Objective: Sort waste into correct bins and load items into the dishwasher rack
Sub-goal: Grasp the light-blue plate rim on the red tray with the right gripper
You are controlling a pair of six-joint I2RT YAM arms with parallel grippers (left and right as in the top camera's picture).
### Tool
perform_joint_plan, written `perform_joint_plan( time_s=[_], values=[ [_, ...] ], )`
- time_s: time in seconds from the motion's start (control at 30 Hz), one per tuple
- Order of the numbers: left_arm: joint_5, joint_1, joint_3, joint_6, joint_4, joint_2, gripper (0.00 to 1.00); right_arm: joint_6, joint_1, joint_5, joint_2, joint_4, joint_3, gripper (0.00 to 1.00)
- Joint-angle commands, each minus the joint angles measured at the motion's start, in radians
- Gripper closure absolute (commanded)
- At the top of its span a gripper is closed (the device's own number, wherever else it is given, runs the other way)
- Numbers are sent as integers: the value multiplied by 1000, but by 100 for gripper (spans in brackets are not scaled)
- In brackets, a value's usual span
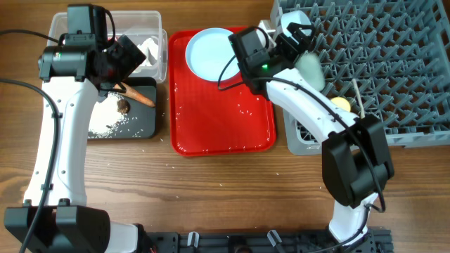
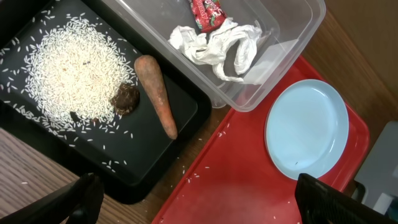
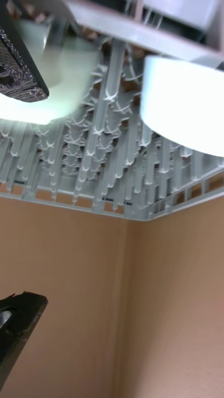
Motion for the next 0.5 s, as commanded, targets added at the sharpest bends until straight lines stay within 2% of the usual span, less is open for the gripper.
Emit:
perform_joint_plan(
  time_s=[0.0, 0.13, 0.2, 0.23, 0.27, 0.33, 0.4, 0.43, 0.47],
  values=[
    [-6, 2, 2, 16, 2, 2, 0, 47, 26, -61, -18, 27, 6, 0],
    [-6, 2, 2, 16, 2, 2, 0, 205, 26, -294, -126, 40, 16, 0],
    [-7, 2, 2, 16, 2, 2, 0, 423, 26, -609, -201, 36, 17, 0],
    [-6, 2, 2, 16, 3, 2, 0, 607, 24, -904, -247, 37, 17, 0],
    [-6, 2, 2, 16, 2, 2, 0, 658, 21, -1101, -270, 37, 17, 0],
    [-7, 2, 2, 16, 2, 2, 0, 674, 16, -1310, -288, 51, 17, 0],
    [-7, 2, 2, 16, 2, 2, 0, 881, 16, -1353, -280, 75, 15, 1],
    [-6, 2, 2, 16, 2, 2, 0, 934, 16, -1329, -265, 81, 14, 6],
    [-6, 2, 2, 16, 3, 2, 0, 1001, 16, -1267, -237, 84, 14, 32]
  ],
)
